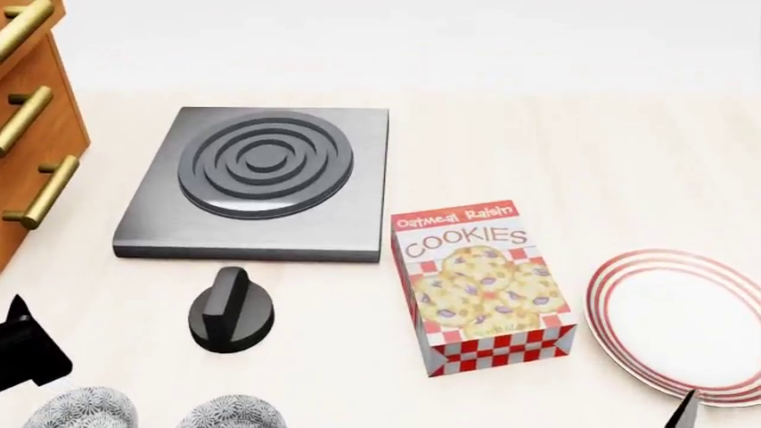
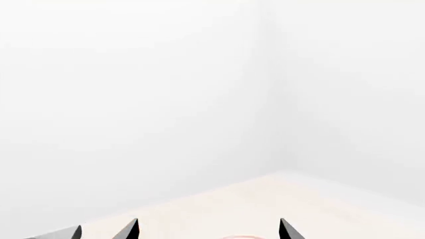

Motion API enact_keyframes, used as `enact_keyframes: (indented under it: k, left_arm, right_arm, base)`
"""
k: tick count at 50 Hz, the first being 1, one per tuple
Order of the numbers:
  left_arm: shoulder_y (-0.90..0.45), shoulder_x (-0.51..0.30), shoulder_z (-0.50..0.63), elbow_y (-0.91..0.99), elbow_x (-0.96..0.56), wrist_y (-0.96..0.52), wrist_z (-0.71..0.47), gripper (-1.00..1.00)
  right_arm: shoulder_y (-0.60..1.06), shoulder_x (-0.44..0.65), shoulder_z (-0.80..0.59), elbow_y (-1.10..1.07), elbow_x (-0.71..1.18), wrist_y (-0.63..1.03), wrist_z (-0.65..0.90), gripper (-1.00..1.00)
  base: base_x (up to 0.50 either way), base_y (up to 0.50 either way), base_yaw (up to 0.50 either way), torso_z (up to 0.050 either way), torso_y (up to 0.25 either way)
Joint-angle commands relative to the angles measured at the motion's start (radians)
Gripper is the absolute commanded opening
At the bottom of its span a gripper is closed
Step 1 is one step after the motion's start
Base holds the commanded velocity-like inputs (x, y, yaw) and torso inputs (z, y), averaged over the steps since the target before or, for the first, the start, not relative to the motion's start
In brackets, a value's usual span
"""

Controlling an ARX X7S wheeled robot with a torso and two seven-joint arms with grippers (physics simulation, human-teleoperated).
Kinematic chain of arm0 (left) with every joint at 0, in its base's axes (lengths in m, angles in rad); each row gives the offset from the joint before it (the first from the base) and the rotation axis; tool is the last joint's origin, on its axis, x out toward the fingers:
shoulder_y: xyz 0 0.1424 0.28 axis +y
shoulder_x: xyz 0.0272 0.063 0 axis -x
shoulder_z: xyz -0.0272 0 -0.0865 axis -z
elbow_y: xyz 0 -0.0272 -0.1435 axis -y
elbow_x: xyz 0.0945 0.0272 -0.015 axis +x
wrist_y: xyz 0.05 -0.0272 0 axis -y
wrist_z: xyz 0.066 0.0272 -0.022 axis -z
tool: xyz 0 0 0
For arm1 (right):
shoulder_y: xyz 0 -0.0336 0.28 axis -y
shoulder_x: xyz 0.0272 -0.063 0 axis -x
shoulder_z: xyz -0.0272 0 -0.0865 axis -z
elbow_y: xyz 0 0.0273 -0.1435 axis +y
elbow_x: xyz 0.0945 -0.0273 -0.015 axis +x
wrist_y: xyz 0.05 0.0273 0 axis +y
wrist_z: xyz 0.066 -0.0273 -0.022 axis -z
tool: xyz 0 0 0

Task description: Pick the akita bowl from table center and place it on the plate.

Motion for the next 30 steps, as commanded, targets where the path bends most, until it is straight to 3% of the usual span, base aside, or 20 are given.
enact_keyframes:
  k: [1, 12, 17, 30]
  left_arm:
    - [0.011, 0.012, -0.028, -0.025, -0.008, 0.062, 0.026, 1.00]
    - [0.011, 0.004, -0.026, -0.032, -0.013, 0.070, 0.017, 1.00]
    - [0.003, -0.004, -0.040, -0.043, -0.018, 0.076, 0.011, 1.00]
    - [-0.032, -0.035, -0.101, -0.098, -0.023, 0.085, -0.024, 1.00]
  right_arm:
    - [0.095, 0.000, -0.114, 0.053, -0.042, 0.081, -0.042, 1.00]
    - [0.082, 0.004, -0.097, 0.052, -0.019, 0.046, -0.036, 1.00]
    - [0.172, 0.036, -0.194, 0.038, -0.061, 0.215, -0.037, 1.00]
    - [0.405, 0.055, -0.381, 0.080, 0.200, 0.532, -0.232, 1.00]
  base:
    - [0.00, 0.00, 0.00, 0.000, 0.000]
    - [0.18, 0.00, 0.00, 0.000, 0.000]
    - [0.00, 0.00, 0.00, 0.000, 0.000]
    - [0.00, 0.00, 0.00, 0.000, 0.000]
